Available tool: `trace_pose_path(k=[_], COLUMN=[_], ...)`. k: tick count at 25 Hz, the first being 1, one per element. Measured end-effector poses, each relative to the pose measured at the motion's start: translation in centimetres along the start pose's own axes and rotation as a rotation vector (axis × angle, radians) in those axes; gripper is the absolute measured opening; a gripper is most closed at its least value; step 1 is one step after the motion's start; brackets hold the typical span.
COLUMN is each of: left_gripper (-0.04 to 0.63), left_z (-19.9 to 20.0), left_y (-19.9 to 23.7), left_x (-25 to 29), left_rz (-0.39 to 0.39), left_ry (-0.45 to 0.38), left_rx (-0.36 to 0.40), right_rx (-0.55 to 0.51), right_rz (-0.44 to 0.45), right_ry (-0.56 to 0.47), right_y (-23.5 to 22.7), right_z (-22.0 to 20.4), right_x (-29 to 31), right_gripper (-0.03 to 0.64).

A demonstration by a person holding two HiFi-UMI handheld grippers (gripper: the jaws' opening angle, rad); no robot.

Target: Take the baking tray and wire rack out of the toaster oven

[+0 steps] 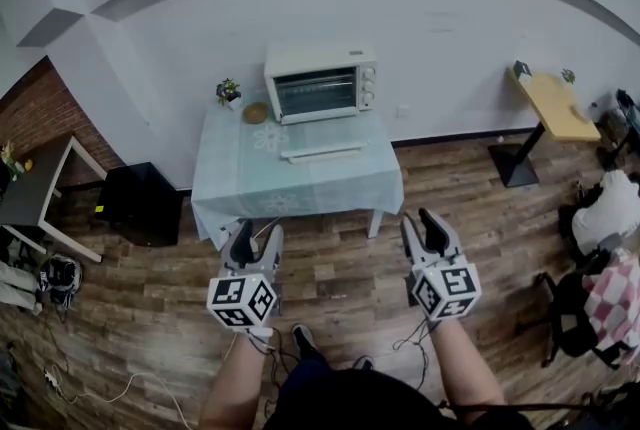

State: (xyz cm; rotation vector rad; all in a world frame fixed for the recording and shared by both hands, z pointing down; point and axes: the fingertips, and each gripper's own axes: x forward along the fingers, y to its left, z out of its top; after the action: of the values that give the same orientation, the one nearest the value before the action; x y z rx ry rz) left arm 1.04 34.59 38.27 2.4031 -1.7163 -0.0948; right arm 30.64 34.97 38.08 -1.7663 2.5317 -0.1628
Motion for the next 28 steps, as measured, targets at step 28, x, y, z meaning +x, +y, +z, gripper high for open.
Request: trace_pose_path(k=[28], left_gripper=[0.213], left_z=[-1.0], left_y=[23.9], left_x=[11.3], left_rz=[-0.152], left_ry=[0.028], left_rx=[-0.27], right_rx=[0.016], right_rz=[-0.163], right_ry=[0.11], right_y=[8.0], right_z=[-2.7], right_x=[20.6], right_gripper=[0.132])
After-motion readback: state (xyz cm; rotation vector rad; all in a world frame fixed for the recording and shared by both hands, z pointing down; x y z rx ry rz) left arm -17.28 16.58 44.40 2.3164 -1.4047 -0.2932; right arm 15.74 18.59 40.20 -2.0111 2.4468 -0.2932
